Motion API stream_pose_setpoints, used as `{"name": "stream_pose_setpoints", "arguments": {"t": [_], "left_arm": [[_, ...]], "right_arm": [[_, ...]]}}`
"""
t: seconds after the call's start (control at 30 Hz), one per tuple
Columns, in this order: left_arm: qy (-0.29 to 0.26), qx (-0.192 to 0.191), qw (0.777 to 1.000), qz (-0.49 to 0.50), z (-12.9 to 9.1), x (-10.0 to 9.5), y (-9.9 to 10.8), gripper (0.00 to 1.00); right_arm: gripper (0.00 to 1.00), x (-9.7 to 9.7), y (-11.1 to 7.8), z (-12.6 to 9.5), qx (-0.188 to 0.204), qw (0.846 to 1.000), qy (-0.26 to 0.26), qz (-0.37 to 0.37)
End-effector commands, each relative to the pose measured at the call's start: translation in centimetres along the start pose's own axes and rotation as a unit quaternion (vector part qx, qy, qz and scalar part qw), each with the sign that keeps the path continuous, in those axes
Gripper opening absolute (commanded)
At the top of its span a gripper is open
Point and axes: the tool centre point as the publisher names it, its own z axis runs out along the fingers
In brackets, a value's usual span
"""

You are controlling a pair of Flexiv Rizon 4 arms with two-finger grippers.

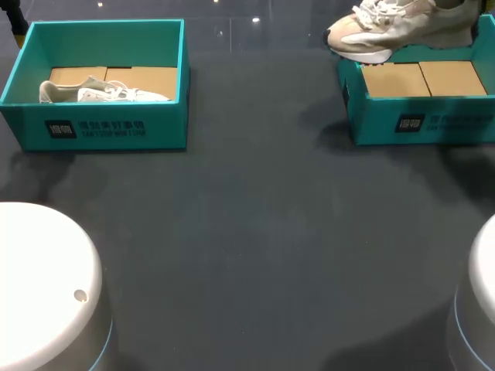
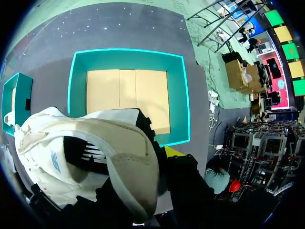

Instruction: Take the shoe out of the shoebox, open the shoe tongue, remove and reinsert the insole, then place the shoe into the shoebox

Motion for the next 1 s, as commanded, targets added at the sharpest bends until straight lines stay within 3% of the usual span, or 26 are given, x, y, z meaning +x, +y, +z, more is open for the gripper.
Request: {"name": "stream_pose_setpoints", "arguments": {"t": [0.03, 0.27, 0.77, 0.8, 1.0], "left_arm": [[0.001, -0.001, 1.000, 0.000, 0.0, 0.1, -0.1, 1.00], [0.001, -0.001, 1.000, 0.000, 0.0, 0.1, -0.1, 1.00], [0.001, -0.001, 1.000, 0.000, 0.0, 0.1, -0.1, 1.00], [0.001, -0.001, 1.000, 0.000, 0.0, 0.1, -0.1, 1.00], [0.001, -0.001, 1.000, 0.000, 0.0, 0.1, -0.1, 1.00]], "right_arm": [[0.00, 2.3, -3.9, -1.4, -0.052, 0.999, -0.005, 0.002], [0.00, 6.5, -9.0, -3.0, -0.053, 0.998, -0.001, 0.013], [0.00, 14.3, -17.4, -4.7, -0.039, 0.998, 0.013, 0.043], [0.00, 15.0, -17.9, -4.6, -0.039, 0.998, 0.013, 0.044], [0.00, 15.0, -17.9, -4.6, -0.039, 0.998, 0.013, 0.044]]}}
